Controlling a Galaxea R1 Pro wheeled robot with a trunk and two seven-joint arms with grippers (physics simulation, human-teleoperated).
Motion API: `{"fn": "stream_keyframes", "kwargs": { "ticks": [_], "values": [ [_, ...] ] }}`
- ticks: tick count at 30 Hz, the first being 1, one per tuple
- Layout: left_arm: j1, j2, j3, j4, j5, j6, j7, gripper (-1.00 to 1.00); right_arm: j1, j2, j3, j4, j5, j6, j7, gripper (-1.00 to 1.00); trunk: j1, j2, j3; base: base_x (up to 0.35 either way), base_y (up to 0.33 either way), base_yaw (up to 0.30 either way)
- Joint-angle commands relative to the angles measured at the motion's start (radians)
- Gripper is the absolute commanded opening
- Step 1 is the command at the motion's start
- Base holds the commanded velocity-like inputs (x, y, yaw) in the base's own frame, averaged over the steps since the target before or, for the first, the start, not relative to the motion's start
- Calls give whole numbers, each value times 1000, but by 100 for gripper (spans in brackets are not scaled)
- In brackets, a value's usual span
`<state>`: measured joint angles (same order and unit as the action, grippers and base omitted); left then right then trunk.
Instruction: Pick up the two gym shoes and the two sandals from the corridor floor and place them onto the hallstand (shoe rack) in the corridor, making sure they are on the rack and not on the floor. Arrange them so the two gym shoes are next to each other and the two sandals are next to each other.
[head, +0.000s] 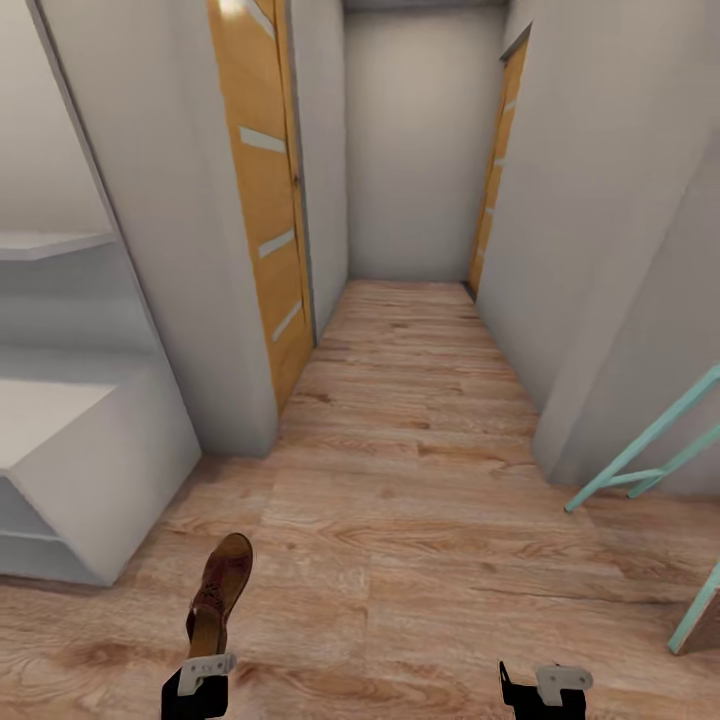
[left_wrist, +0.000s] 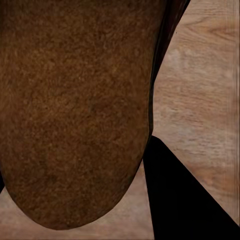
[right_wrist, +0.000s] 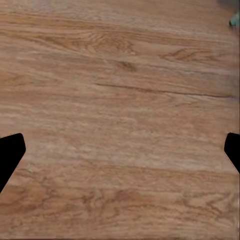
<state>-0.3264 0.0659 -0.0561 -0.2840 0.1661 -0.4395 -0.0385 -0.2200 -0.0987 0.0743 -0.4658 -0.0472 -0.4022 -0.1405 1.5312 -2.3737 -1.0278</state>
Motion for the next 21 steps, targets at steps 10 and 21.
{"fn": "stream_keyframes", "kwargs": {
  "ticks": [10, 21],
  "values": [
    [0, 2, -5, 0, 11, -2, -3, -100, -1, -1, 8, 1, -5, -3, -7, 100, 0, 0, -1, 6, 101, -294],
    [0, 2, -5, 0, 11, -2, -3, -100, -1, -1, 8, 0, -6, -3, -7, 100, 0, 0, -1, 41, 278, -294]
  ]
}}
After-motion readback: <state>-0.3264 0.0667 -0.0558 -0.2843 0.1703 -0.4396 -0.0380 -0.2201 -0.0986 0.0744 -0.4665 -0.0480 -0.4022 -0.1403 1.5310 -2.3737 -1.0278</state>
